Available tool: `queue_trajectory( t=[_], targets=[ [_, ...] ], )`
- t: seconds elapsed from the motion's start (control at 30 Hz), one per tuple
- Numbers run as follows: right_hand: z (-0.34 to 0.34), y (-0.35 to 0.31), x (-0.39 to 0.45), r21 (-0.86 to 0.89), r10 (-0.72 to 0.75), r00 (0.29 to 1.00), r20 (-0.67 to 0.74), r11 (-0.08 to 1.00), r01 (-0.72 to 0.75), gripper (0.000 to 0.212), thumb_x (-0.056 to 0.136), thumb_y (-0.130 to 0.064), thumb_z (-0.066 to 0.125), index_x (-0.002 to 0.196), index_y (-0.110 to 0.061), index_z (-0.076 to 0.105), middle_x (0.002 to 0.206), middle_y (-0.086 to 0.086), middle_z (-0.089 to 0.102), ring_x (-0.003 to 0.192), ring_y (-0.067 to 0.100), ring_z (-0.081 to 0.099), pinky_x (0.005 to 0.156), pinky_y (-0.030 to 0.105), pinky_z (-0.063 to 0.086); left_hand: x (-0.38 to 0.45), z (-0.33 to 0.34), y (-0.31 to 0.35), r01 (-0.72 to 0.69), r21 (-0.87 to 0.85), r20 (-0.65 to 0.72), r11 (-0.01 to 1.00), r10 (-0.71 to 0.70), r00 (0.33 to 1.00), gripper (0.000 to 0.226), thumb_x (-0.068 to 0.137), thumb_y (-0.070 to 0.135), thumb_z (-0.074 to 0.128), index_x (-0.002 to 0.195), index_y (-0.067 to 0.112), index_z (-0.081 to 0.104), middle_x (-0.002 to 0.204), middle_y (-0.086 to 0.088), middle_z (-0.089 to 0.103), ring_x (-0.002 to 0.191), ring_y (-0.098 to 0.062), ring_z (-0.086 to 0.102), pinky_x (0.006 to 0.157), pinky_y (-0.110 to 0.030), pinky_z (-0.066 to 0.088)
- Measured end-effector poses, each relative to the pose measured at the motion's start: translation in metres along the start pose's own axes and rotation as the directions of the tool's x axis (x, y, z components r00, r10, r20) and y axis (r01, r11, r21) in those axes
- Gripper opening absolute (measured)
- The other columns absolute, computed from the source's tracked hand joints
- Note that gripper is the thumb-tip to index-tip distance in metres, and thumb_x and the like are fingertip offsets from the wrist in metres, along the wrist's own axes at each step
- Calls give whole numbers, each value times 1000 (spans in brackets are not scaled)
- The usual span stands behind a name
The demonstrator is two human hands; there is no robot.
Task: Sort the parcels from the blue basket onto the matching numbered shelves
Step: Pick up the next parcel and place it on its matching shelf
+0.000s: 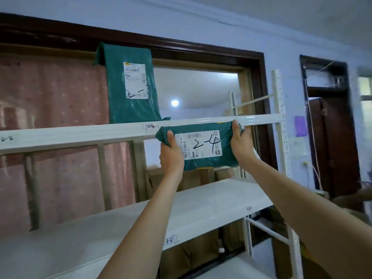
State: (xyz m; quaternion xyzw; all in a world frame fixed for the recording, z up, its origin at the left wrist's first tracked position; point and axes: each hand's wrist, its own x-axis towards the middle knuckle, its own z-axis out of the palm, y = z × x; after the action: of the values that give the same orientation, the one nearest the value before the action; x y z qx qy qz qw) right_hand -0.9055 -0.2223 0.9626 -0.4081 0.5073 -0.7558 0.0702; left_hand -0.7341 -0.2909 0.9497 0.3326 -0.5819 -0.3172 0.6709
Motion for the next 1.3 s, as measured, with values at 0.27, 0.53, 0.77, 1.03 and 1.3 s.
queue_trajectory(
  t=[0.27, 0.53, 0.77, 1.03, 1.3],
  targets=[
    [-91, -5, 88, -122, -15, 1000, -16, 992, 13, 57, 101, -62, 28, 115, -13, 54, 105, 5, 60, 87, 16, 55, 76, 33, 39, 6, 127, 30, -43, -37, 80, 998, 46, 996, 60, 98, 67, 24, 107, 15, 52, 91, 1, 67, 78, -16, 66, 61, -32, 54],
    [-128, -18, 170, -75, -6, 1000, -7, 997, 5, 43, 106, -49, 29, 124, -14, 44, 92, -2, 54, 81, 10, 53, 72, 29, 43, 41, 212, 63, -179, 8, 76, 984, 178, 981, 59, 99, 66, 21, 111, 14, 48, 89, 2, 66, 76, -16, 68, 55, -24, 48],
    [-129, -24, 249, -150, -60, 996, -64, 987, 50, 49, 107, -43, 26, 145, -11, 26, 125, 10, 53, 108, 26, 55, 93, 40, 48, 90, 264, 87, -247, -85, 160, 965, 258, 953, 55, 98, 67, 22, 116, 19, 44, 102, 0, 66, 93, -19, 66, 73, -35, 57],
    [-109, -26, 334, -220, -132, 979, -153, 971, 96, 59, 97, -49, 34, 141, -10, 43, 134, 11, 54, 111, 32, 61, 92, 42, 55, 158, 316, 85, -167, -170, 369, 971, 220, 903, 97, 56, 83, 44, 134, 27, 34, 127, -4, 59, 111, -24, 62, 93, -48, 54],
    [-117, 10, 397, -257, -141, 986, -94, 960, 113, 47, 100, -24, 44, 142, -14, 25, 99, 8, 60, 86, 20, 63, 76, 35, 54, 198, 358, 67, -145, -81, 526, 986, 166, 834, 53, 82, 47, 55, 126, 17, 56, 121, -5, 66, 109, -26, 65, 93, -45, 56]
  ],
)
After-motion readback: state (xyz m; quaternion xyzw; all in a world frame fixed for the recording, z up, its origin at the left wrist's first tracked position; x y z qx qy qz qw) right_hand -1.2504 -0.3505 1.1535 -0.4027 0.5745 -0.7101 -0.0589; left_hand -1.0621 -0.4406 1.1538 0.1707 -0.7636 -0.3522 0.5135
